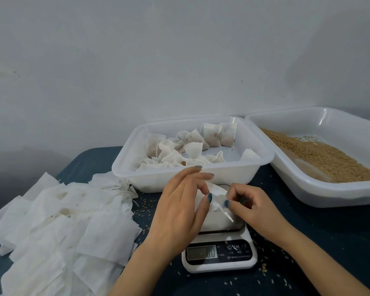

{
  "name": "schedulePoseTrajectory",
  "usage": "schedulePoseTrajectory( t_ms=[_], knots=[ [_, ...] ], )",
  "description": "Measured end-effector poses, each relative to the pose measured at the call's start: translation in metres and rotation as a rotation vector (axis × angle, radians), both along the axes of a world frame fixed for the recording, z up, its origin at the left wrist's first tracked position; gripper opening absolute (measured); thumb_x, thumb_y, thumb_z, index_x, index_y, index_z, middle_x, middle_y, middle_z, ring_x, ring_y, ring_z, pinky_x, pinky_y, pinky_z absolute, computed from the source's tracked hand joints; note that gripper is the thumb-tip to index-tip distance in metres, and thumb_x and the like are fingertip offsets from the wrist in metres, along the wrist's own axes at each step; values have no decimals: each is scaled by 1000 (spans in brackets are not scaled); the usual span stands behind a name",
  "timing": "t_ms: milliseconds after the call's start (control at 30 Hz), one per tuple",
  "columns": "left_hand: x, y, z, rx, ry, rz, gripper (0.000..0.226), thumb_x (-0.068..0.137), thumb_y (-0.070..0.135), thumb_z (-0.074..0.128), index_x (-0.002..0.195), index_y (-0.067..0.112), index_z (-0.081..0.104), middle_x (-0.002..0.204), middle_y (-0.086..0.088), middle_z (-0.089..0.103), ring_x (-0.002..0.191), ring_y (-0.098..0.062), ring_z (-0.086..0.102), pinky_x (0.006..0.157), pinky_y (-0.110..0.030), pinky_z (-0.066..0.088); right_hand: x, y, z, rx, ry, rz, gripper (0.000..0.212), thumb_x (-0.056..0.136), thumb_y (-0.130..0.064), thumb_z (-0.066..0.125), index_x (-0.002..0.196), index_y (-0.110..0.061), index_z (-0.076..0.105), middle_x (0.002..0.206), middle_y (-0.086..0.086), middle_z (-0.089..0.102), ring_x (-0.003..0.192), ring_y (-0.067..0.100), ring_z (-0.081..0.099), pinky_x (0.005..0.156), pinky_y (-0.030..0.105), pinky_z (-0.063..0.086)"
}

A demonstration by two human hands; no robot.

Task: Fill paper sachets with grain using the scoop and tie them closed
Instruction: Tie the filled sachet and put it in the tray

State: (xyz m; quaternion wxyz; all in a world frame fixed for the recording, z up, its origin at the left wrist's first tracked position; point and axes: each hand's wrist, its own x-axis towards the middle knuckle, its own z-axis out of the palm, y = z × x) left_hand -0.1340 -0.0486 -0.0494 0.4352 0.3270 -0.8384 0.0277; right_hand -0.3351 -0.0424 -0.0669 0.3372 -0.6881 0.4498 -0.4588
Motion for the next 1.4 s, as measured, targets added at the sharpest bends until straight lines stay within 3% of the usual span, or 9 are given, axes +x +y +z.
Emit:
schedulePoseTrajectory(
  t_ms=[200,300,400,567,767,900,1100,1233,1400],
  knots=[
    [-1,3,-3,53,-46,43,15,99,22,45,100,11,56,104,3,63,103,-15,60,90,-25,43,4,4,6,-29,3,81,24,82,-24,63,61,-34,58,64,-7,56,60,6,48,54,24,43],
    [-2,4,-2,38,-34,135,16,99,25,44,98,13,53,89,4,61,79,-6,50,72,-17,35,4,6,6,-56,8,76,18,83,-26,65,66,-29,59,68,-4,58,60,12,49,54,28,42],
    [-3,5,-1,28,-41,189,13,98,26,44,98,15,51,81,5,59,72,-8,46,68,-17,29,5,9,6,-235,33,-17,10,83,-29,67,82,-21,60,78,-6,60,65,14,55,53,28,45],
    [-3,8,2,60,-13,213,15,100,27,42,99,15,50,78,6,60,71,-10,47,67,-20,31,9,13,8,-505,135,-91,11,88,-35,64,91,-25,65,87,-13,61,65,14,56,51,23,43],
    [-6,11,3,120,0,207,19,101,30,39,99,17,53,79,9,60,73,-10,47,66,-19,29,14,12,3,-434,184,-65,30,86,-53,66,103,-28,70,93,-17,67,70,12,61,50,27,48],
    [-6,11,1,157,-6,202,15,103,34,36,101,24,47,83,10,60,66,-8,50,63,-20,32,15,11,4,-430,200,-53,28,83,-59,66,100,-37,68,88,-17,66,72,12,61,52,23,48],
    [-6,12,-2,176,-21,183,16,103,42,31,103,29,41,86,11,60,68,-12,53,62,-29,41,15,10,4,-324,104,-63,23,76,-52,72,82,-30,68,79,-12,65,71,15,59,56,20,44],
    [-5,12,-1,230,-29,130,45,98,66,21,114,30,41,96,10,63,78,-9,57,68,-29,43,14,9,5,-285,34,-76,22,79,-47,75,80,-27,66,80,-11,65,71,14,60,57,20,45],
    [-5,8,1,306,-101,49,79,83,68,51,143,18,38,120,11,55,105,-4,48,85,-15,32,11,8,7,-299,-17,-81,19,82,-38,76,86,-21,69,80,-7,63,70,14,59,58,24,47]
  ],
)
